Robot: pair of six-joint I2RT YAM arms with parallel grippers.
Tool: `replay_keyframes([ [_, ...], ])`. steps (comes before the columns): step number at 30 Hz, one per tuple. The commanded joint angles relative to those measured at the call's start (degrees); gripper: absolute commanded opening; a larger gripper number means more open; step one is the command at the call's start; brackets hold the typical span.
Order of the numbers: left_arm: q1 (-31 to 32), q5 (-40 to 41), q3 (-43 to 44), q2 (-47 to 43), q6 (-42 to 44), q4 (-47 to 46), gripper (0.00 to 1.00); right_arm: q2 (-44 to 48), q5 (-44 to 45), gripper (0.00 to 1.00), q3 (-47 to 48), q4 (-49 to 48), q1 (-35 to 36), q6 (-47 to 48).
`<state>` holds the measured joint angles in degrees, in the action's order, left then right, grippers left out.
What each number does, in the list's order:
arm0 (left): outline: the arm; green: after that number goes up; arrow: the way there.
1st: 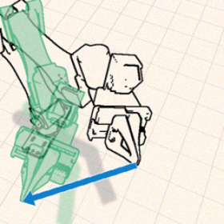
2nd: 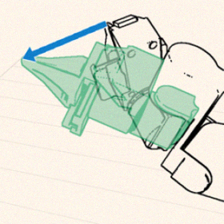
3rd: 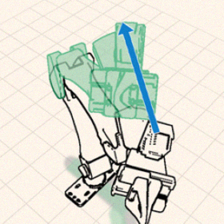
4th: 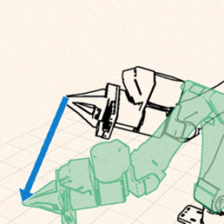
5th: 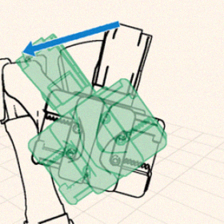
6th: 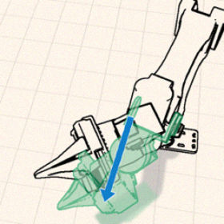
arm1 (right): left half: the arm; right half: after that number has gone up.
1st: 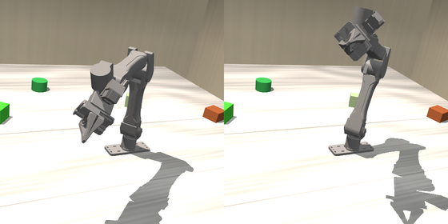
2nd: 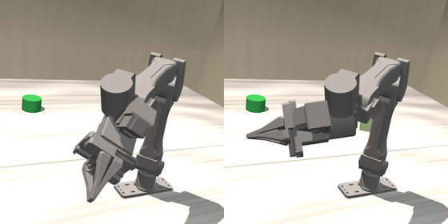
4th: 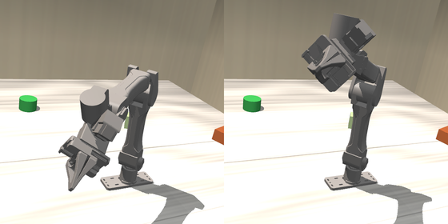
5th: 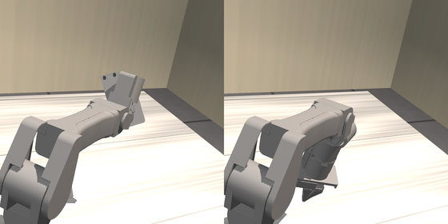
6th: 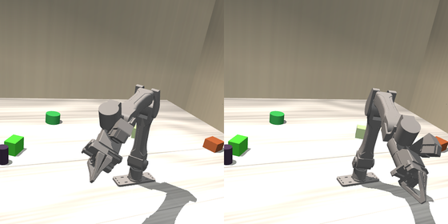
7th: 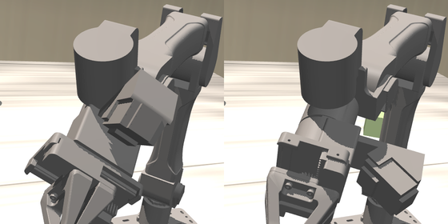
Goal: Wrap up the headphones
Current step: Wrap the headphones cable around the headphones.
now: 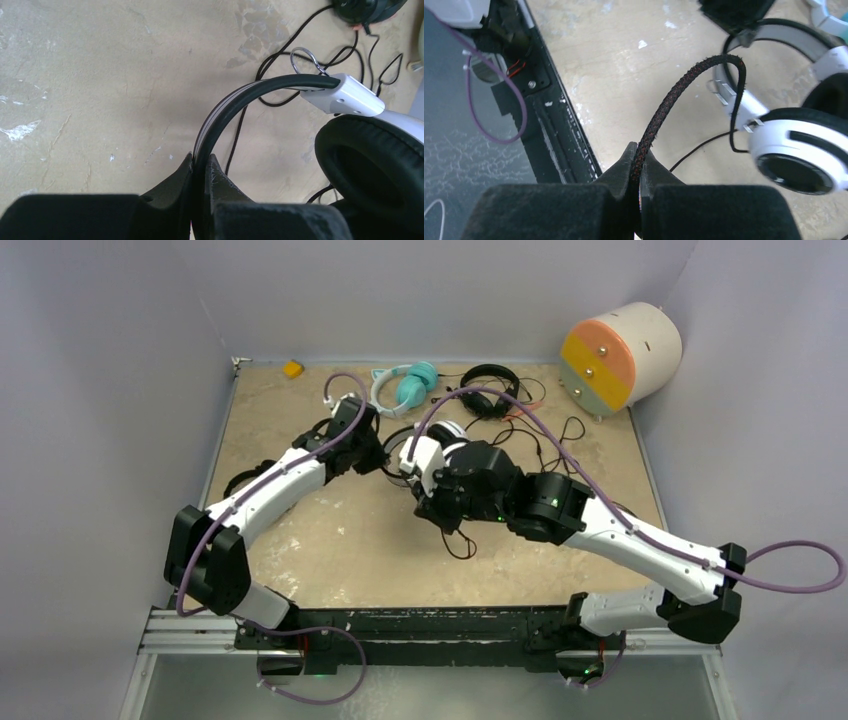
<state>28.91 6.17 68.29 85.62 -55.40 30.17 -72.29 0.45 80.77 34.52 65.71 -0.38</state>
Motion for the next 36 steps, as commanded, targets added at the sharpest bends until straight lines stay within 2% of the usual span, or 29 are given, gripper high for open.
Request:
replay_keyframes([
  [1, 0.94, -4.49, -3.4, -2.22, 7.28, -9.05, 0.0, 1.91, -1.23, 0.0, 1.16, -2.56, -2.98, -2.07],
  [2, 2.19, -2.33, -4.25, -2.56, 8.96, -9.48, 0.0, 1.77, -1.81, 0.0, 1.75, -2.26, -3.49, -2.11],
  [6, 10.18, 15.62, -6.14, -2.88, 15.1, -7.77, 0.0, -0.35, -1.94, 0.0, 5.0, 1.43, -4.71, -1.28],
  [8, 12.34, 22.01, -6.15, -2.44, 16.0, -6.23, 0.0, -1.7, -1.83, 0.0, 7.16, 4.25, -5.04, -0.84],
  [13, 12.98, 30.21, -7.34, -3.09, 19.64, -5.6, 0.0, -3.28, -0.07, 0.0, 12.3, 11.56, -5.47, 0.12],
  [19, 13.31, 36.77, -7.58, -5.78, 21.93, -5.35, 0.0, -2.16, 7.58, 0.0, 13.02, 16.57, -6.44, 2.41],
  [22, 13.33, 37.1, -7.37, -7.85, 21.88, -5.21, 0.0, -0.16, 8.98, 0.0, 10.72, 16.06, -7.09, 2.03],
  [24, 13.42, 31.94, -8.34, -10.13, 26.67, -7.52, 0.0, 1.48, 10.33, 0.0, 8.69, 15.06, -7.53, 1.93],
  [28, 13.67, 28.19, -12.03, -15.52, 32.51, -10.34, 0.0, 3.1, 14.16, 0.0, 6.68, 14.58, -10.12, 3.78],
  [32, 14.04, 29.03, -12.48, -19.04, 32.79, -6.84, 0.0, 4.09, 13.29, 0.0, 4.75, 12.34, -15.17, 6.31],
  [36, 14.86, 24.83, -10.71, -18.2, 31.96, -2.23, 0.0, 1.99, 11.52, 0.0, 6.15, 10.36, -17.24, 6.96],
])
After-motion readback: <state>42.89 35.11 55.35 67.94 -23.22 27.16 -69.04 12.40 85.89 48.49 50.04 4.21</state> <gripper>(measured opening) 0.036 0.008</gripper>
